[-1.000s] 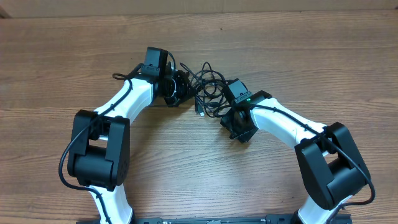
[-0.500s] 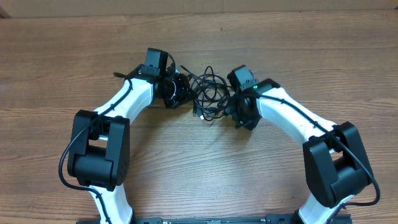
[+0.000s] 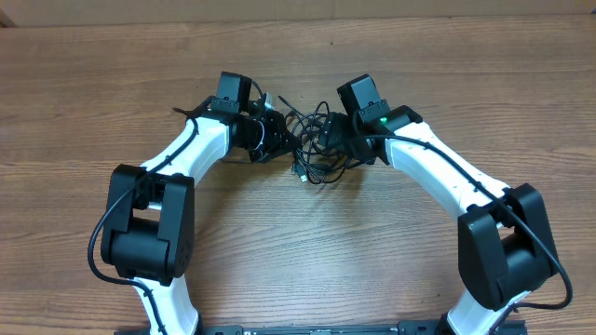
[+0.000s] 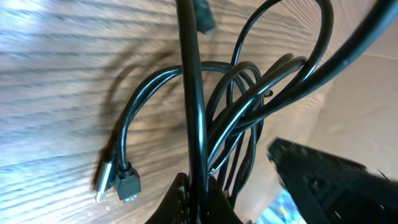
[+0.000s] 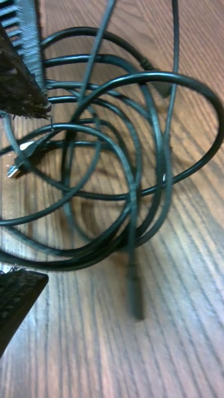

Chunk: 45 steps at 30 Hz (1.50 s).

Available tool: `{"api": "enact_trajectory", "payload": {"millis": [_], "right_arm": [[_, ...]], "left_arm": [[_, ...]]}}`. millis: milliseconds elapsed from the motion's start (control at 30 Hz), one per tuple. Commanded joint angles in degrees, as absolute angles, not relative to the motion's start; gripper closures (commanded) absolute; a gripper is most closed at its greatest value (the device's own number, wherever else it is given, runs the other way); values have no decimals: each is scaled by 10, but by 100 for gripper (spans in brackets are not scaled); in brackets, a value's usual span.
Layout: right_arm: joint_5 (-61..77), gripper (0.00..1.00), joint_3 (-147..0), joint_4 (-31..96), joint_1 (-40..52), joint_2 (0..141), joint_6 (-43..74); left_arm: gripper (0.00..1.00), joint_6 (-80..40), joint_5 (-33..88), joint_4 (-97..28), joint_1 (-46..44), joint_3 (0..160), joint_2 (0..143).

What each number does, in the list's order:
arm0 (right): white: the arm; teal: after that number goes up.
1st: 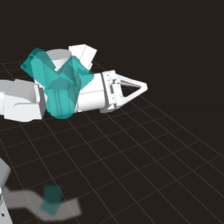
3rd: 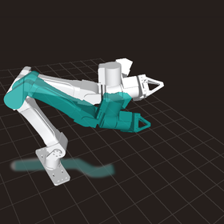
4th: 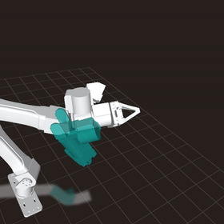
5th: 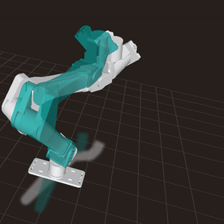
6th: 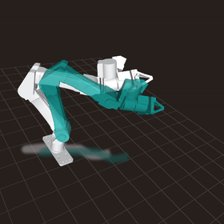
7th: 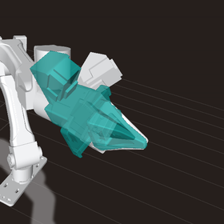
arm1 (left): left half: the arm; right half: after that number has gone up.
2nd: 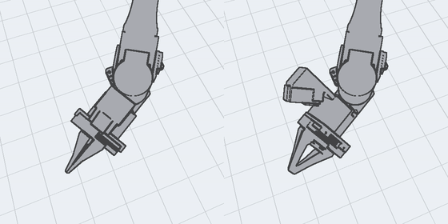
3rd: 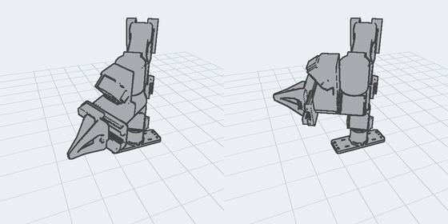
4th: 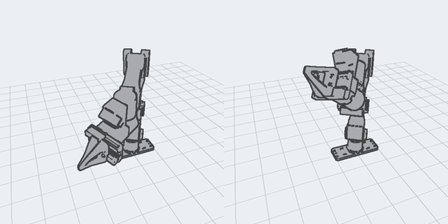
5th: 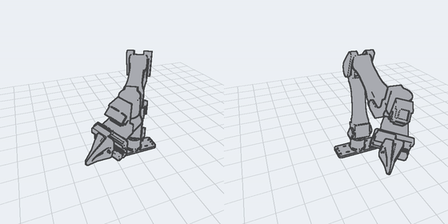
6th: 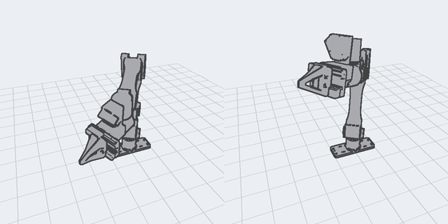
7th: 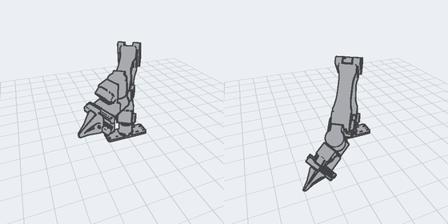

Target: Untangle cables

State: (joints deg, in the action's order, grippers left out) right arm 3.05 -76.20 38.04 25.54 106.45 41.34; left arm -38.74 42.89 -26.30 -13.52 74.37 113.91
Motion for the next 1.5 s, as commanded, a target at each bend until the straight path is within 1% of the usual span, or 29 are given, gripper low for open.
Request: {"api": "enact_trajectory", "payload": {"millis": [0, 100, 300, 567, 733, 900, 1100, 1167, 1333, 1467], "right_arm": [[-8, 23, -771, 378, 254, 1091, 389], [-8, 23, -769, 387, 254, 1118, 374], [-16, 31, -769, 431, 254, 1160, 374], [-93, 30, -769, 461, 253, 1161, 374], [-96, 30, -769, 464, 246, 1161, 374], [-93, 31, -769, 472, 239, 1161, 374], [-89, 30, -792, 503, 239, 1147, 374], [-82, 30, -813, 517, 239, 1135, 374], [-14, 30, -859, 533, 239, 1102, 355], [32, 29, -873, 533, 239, 1072, 354]], "left_arm": [[96, -368, 500, -252, -138, 759, 1138], [96, -368, 510, -246, -135, 760, 1134], [96, -356, 509, -241, -115, 767, 1109], [96, -324, 504, -240, -58, 782, 1049], [96, -316, 494, -240, -26, 782, 1009], [96, -316, 453, -253, -22, 782, 996], [96, -293, 447, -271, -27, 782, 996], [96, -284, 442, -275, -32, 782, 996], [94, -283, 431, -275, -44, 782, 996], [89, -283, 412, -275, -53, 782, 996]]}}
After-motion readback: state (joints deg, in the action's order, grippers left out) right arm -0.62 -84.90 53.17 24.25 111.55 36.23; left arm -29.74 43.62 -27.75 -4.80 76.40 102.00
